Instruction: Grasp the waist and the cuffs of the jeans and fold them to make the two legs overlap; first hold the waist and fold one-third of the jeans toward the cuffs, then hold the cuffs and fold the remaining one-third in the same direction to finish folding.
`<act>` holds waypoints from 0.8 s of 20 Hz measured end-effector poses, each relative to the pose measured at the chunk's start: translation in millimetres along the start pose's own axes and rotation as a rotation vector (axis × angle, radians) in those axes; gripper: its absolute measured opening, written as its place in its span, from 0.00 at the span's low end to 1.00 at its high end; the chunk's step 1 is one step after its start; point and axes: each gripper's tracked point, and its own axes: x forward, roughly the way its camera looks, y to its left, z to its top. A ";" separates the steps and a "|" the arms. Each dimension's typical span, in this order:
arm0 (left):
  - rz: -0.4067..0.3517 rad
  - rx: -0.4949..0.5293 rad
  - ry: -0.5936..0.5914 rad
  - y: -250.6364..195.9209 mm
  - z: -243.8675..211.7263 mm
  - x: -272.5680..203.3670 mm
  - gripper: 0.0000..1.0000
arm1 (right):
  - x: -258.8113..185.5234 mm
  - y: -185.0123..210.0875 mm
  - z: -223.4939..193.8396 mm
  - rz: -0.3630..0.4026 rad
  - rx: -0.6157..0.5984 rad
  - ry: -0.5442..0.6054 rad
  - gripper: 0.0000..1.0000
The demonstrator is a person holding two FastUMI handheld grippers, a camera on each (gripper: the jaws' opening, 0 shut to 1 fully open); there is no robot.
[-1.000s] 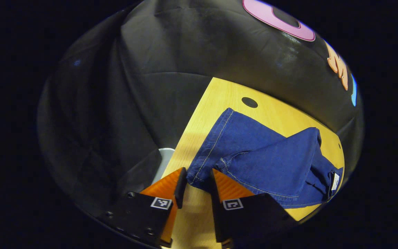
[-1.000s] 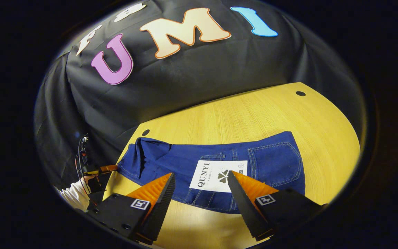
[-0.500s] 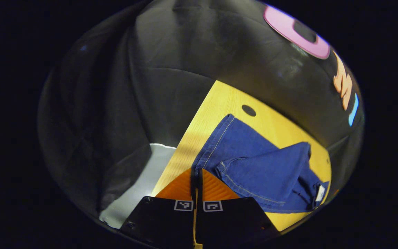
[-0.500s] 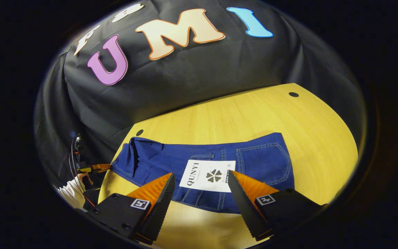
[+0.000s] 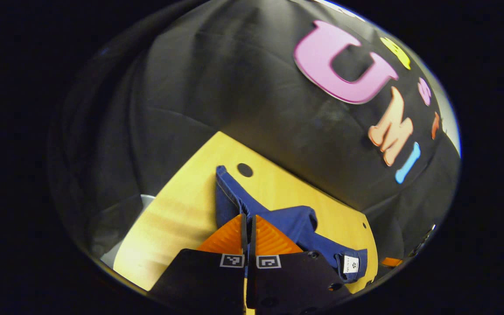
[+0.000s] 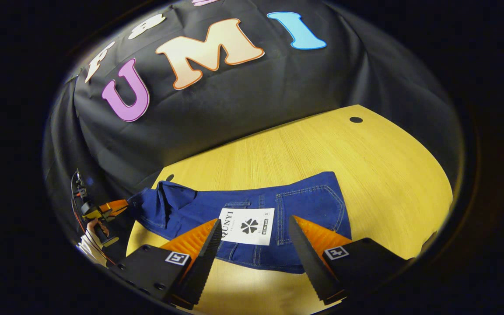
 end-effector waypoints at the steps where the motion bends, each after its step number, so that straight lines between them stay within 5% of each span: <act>1: -0.023 0.024 0.008 -21.3 -3.6 0.9 0.00 | -1.4 -4.8 0.7 -0.003 -0.008 -0.002 0.95; 7: -0.182 0.152 0.012 -152.6 -27.9 -9.1 0.00 | -12.6 -33.2 1.2 0.004 -0.010 0.006 0.96; 16: -0.381 0.200 0.188 -323.7 -151.8 -16.3 0.00 | -24.6 -80.3 4.9 0.006 -0.060 0.014 0.96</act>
